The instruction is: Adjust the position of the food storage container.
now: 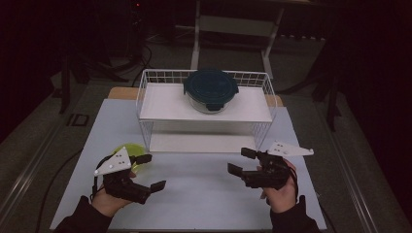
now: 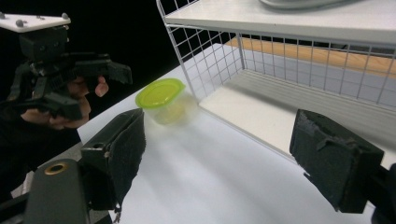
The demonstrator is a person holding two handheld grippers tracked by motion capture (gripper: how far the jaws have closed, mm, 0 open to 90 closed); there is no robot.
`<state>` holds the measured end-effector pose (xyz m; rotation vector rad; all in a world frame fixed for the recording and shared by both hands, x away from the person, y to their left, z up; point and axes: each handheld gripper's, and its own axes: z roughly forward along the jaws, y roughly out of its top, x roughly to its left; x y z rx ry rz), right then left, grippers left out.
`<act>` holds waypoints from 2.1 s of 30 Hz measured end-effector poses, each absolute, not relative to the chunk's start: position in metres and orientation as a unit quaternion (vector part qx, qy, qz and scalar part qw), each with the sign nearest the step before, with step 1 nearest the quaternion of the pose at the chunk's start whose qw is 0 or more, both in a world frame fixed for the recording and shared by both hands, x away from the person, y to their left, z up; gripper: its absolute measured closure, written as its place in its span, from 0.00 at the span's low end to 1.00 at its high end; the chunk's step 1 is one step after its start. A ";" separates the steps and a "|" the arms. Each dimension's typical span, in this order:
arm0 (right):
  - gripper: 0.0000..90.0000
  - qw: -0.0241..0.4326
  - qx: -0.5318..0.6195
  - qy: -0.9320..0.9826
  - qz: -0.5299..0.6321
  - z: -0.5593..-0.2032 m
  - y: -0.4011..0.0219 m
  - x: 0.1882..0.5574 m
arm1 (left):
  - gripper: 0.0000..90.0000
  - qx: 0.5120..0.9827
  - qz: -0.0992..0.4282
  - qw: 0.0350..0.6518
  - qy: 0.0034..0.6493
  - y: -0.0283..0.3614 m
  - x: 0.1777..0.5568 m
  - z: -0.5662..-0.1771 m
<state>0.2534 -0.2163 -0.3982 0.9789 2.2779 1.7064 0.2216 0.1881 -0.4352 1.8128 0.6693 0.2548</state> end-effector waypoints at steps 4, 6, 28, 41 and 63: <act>0.20 0.086 0.320 0.757 0.563 -0.403 -0.222 0.241 | 0.06 0.769 0.109 0.562 0.285 0.196 0.218 -0.434; 0.20 0.094 0.320 0.756 0.564 -0.405 -0.226 0.236 | 0.08 0.769 0.113 0.562 0.283 0.201 0.215 -0.433; 0.20 0.116 0.362 0.734 0.563 -0.427 -0.268 0.209 | 0.78 0.733 0.194 0.511 0.404 0.304 0.215 -0.456; 0.20 0.111 0.369 0.730 0.564 -0.431 -0.271 0.210 | 0.98 0.758 0.210 0.401 0.470 0.341 0.242 -0.509; 0.20 0.103 0.373 0.724 0.571 -0.433 -0.272 0.212 | 0.99 0.815 0.169 0.378 0.406 0.307 0.268 -0.535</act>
